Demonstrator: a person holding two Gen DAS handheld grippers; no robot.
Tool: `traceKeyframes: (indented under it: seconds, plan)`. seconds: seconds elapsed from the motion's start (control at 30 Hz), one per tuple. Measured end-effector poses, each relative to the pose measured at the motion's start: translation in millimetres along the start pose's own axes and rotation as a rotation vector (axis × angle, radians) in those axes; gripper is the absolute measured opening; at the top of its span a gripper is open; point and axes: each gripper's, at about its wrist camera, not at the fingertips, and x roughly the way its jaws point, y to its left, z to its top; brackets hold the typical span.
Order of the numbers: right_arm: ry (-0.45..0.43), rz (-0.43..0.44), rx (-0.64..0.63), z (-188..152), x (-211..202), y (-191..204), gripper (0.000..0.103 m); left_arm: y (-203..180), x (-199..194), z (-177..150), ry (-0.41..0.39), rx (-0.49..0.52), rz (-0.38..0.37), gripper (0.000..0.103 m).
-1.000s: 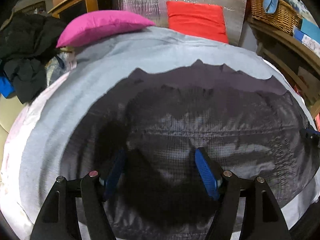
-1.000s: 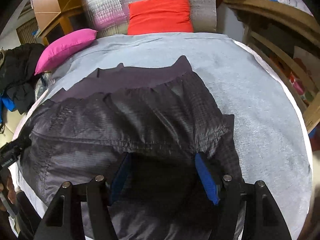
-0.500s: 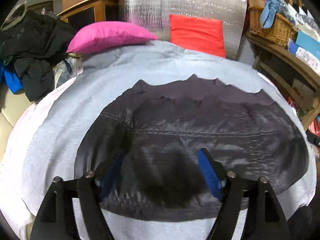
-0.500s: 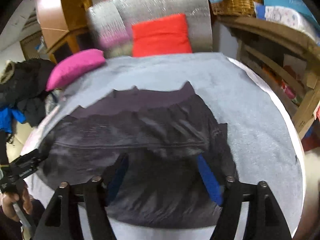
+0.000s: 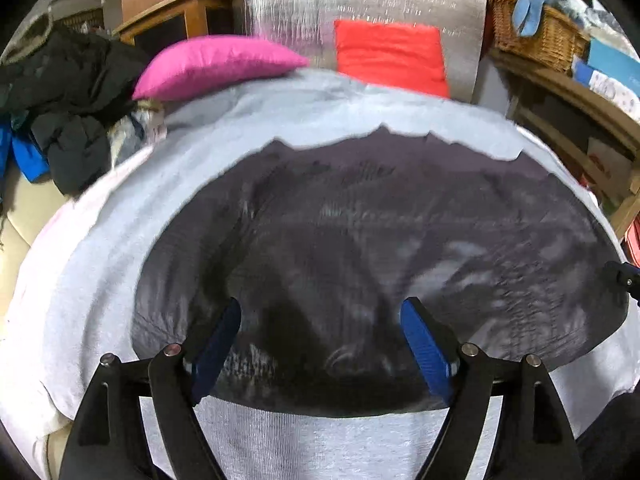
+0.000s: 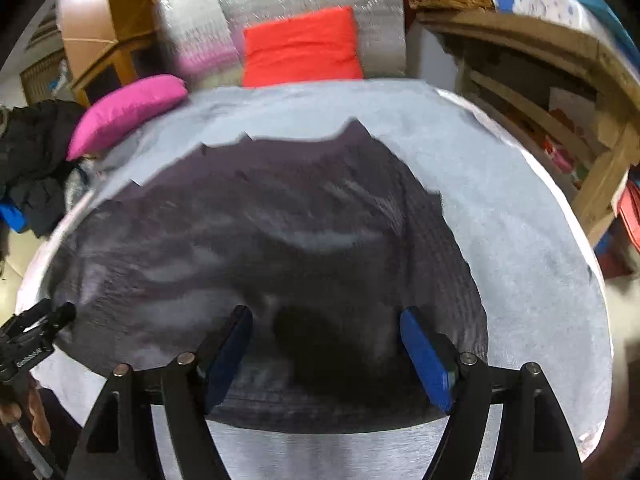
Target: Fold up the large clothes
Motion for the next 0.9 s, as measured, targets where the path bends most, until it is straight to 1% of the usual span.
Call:
traceKeyframes:
  seconds: [0.07,0.13,0.17,0.2,0.23,0.27,0.33,0.4,0.53,0.67,0.77,0.9]
  plan:
    - [-0.034,-0.01,-0.021,0.6,-5.6,4.4,0.079,-3.2,0.4,-1.5,0.001,0.014,-0.003,0.083]
    - [-0.047,-0.036,-0.037,-5.5,-3.0,6.2,0.081,-5.2,7.2,-4.9,0.029,0.018,-0.006,0.083]
    - [-0.016,-0.049,-0.029,-11.2,7.5,2.8,0.082,-4.2,12.5,-6.9,0.047,0.016,-0.006,0.083]
    - [0.013,-0.042,-0.012,-16.2,15.8,-2.0,0.082,-4.1,16.4,-9.6,0.061,0.009,-0.007,0.083]
    - [0.013,-0.017,0.006,-21.5,21.7,-8.0,0.083,-4.0,16.7,-11.2,0.06,0.003,-0.007,0.083]
    - [0.0,-0.012,0.005,-22.2,20.3,-9.1,0.083,-3.9,15.5,-11.5,0.057,-0.002,-0.007,0.083]
    - [0.014,-0.026,0.001,-18.3,16.5,-6.1,0.083,-3.8,13.7,-9.0,0.06,-0.006,-0.013,0.083]
    - [0.023,-0.031,0.007,-11.4,8.3,-2.5,0.083,-4.1,8.3,-6.9,0.058,-0.01,-0.022,0.083]
    - [-0.037,0.025,0.04,-4.5,-20.7,6.9,0.083,-4.0,-9.6,-4.5,0.031,-0.02,-0.035,0.083]
    - [-0.037,0.087,0.094,-17.2,-45.2,20.7,0.083,-6.1,-27.2,-4.6,0.022,-0.012,-0.031,0.083]
    - [-0.032,0.087,0.086,-31.5,-55.5,35.3,0.083,-9.0,-40.8,-5.9,0.009,0.003,-0.026,0.084]
    - [-0.02,0.083,0.057,-46.2,-67.4,50.8,0.083,-8.5,-57.3,-8.1,0.017,0.01,-0.016,0.085]
